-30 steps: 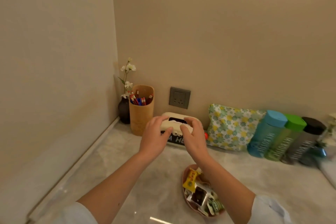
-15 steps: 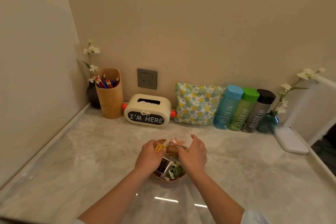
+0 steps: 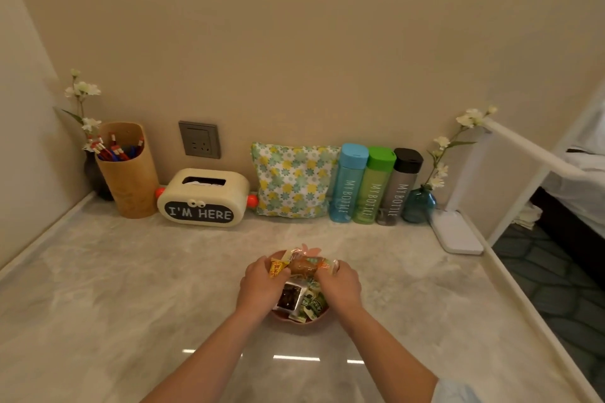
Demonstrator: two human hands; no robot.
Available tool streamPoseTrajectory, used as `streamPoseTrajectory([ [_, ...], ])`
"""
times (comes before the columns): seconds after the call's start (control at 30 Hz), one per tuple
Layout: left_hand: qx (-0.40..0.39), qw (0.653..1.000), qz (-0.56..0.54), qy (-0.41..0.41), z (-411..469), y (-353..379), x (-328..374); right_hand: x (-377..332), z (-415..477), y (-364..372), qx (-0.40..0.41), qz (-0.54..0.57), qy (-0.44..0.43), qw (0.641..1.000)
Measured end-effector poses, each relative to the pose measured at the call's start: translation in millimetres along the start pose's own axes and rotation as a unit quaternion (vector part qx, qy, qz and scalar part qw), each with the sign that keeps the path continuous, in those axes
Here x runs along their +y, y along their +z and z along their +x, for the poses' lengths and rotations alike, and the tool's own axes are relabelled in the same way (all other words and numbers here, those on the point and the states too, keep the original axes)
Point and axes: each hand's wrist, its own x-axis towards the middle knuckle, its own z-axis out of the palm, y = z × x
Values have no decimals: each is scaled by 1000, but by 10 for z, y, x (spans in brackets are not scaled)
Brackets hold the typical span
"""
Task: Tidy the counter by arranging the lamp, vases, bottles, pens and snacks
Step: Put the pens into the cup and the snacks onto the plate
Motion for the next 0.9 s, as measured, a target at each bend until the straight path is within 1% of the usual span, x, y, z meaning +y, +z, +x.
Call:
streamPoseTrajectory([
  [0.17,-46,999,-27,11,-91,504,368,421,360,-510,24,35,26,999],
  [0.27,-63,997,-31,16,-166,821,621,638,523,-854,42,54,24,997],
  [0.37,-72,997,-19,15,-194,1133,823,610,414,-1268,57,74,6,996],
  [0.5,-78,997,-15,23,-202,1479,1059,638,366,-1689,69,110,12,991],
  [0.7,-74,997,-15,29,-176,1818,1332,768,611,-1986,76,112,12,991],
  [0.9,-58,998,-2,20,-52,1981,1488,779,818,-2115,62,77,-8,995],
])
